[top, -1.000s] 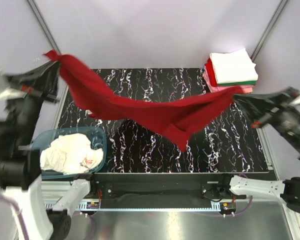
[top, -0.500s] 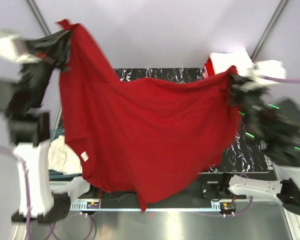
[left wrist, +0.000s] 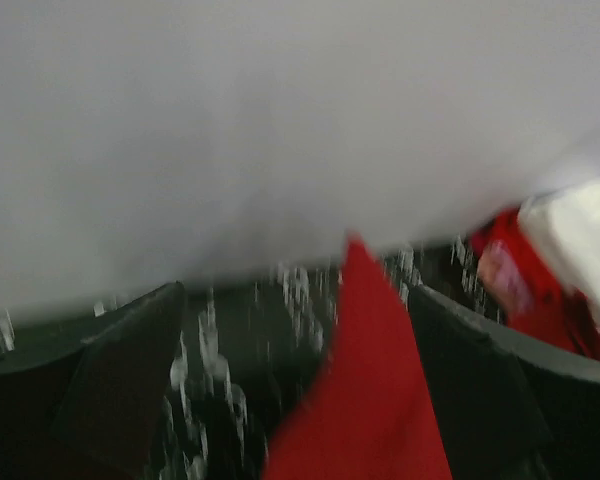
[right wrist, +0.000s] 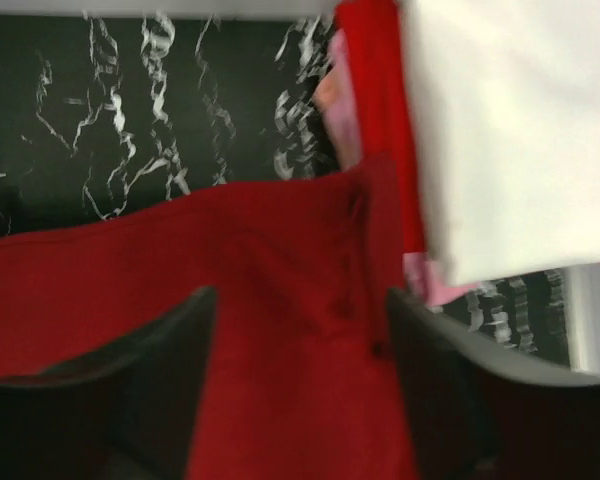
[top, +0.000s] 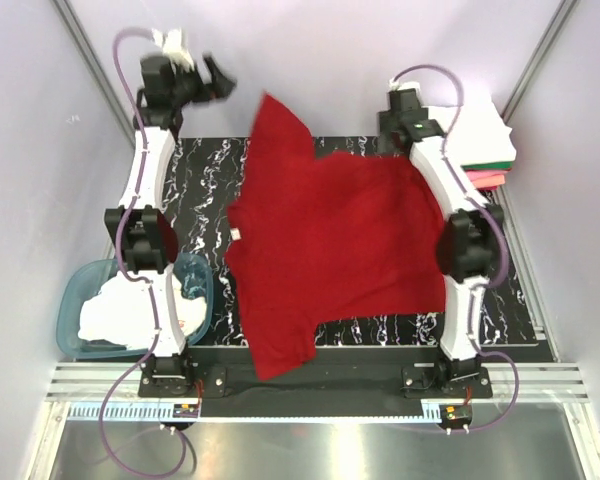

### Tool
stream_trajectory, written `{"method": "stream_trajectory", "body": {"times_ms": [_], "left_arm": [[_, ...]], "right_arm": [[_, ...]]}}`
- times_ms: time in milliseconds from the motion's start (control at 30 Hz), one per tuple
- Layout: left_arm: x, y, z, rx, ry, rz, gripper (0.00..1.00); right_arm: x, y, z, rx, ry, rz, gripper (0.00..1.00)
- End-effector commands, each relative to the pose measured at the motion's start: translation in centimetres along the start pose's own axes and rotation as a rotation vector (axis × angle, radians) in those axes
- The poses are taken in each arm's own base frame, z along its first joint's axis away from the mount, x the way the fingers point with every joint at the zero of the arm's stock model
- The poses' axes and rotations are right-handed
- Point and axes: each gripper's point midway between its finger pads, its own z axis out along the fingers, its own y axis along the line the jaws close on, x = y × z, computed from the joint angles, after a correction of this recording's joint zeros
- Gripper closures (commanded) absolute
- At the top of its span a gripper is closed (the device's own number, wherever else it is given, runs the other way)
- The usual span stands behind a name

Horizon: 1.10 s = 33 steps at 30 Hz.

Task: Fold and stack the t-shirts
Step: Flatten the tshirt out

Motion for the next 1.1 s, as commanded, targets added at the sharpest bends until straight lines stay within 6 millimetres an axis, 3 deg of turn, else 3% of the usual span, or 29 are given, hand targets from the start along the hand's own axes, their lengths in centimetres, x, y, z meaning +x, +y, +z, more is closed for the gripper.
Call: {"method": "stream_trajectory", "body": {"times_ms": [0, 33, 67, 100, 200, 233, 267, 300, 367, 400, 433, 500, 567, 633, 667, 800, 833, 867, 1067], "left_arm": [[4.6, 1.4, -2.3, -0.076, 0.14, -0.15, 0.01], [4.0, 1.3, -2.6, -0.088, 0.106, -0.126, 0.01], [5.7, 1.9, -3.3, -0.115, 0.14, -0.124, 0.01], [4.2, 1.1, -4.3, -0.116, 0.116, -0.1, 0.01], [5.1, 0.6, -5.7, -0.153, 0.185, -0.081, 0.01], [6.7, -0.4, -6.0, -0.161, 0.244, -0.076, 0.01], [7.0, -1.0, -6.5, -0.173, 0.261, -0.036, 0.01], [10.0, -1.9, -6.6, -0.18, 0.325, -0.031, 0.01], [11.7, -3.2, -7.1, -0.184, 0.352, -0.007, 0.01], [14.5, -4.4, -6.9, -0.162, 0.392, -0.01, 0.01], [15.5, -4.7, -6.9, -0.17, 0.407, -0.01, 0.01], [18.0, -5.7, -6.4, -0.169, 0.44, -0.043, 0.01], [20.8, -5.6, -5.4, -0.196, 0.486, -0.097, 0.01], [21.7, -6.3, -4.0, -0.18, 0.492, -0.112, 0.02], [23.6, -5.9, -3.0, -0.189, 0.521, -0.135, 0.02], [27.8, -5.9, -0.1, -0.183, 0.604, -0.193, 0.03], [29.9, -5.3, 0.6, -0.196, 0.635, -0.217, 0.03], [29.9, -5.4, 1.3, -0.189, 0.63, -0.223, 0.03], [35.4, -4.3, 2.0, -0.201, 0.709, -0.3, 0.05]], "right_arm": [[0.4, 1.3, -0.3, -0.004, 0.102, 0.045, 0.17], [0.2, 1.4, -0.4, -0.008, 0.109, 0.061, 0.13], [0.4, 1.6, -0.6, -0.023, 0.113, 0.064, 0.07], [0.3, 2.0, -1.0, -0.055, 0.103, 0.069, 0.05], [-0.1, 2.5, -3.6, -0.137, 0.063, 0.126, 0.0], [0.3, 2.3, -5.2, -0.157, 0.061, 0.154, 0.0], [0.2, 2.4, -5.8, -0.176, 0.054, 0.178, 0.0], [0.5, 3.2, -6.6, -0.225, 0.064, 0.217, 0.0], [1.9, 3.7, -7.8, -0.27, 0.084, 0.254, 0.0], [2.6, 4.6, -8.2, -0.317, 0.106, 0.282, 0.0], [4.3, 5.1, -8.3, -0.338, 0.141, 0.284, 0.0], [5.3, 5.9, -8.0, -0.371, 0.161, 0.3, 0.0], [6.8, 6.5, -6.8, -0.365, 0.211, 0.292, 0.0], [7.3, 8.1, -5.5, -0.412, 0.257, 0.285, 0.0], [7.8, 8.4, -5.2, -0.415, 0.289, 0.281, 0.0], [8.4, 9.6, -2.5, -0.412, 0.34, 0.268, 0.0], [8.7, 10.0, -1.6, -0.413, 0.355, 0.264, 0.0], [8.9, 10.3, -1.3, -0.416, 0.366, 0.266, 0.0], [10.1, 11.5, 0.1, -0.44, 0.387, 0.283, 0.01]]}}
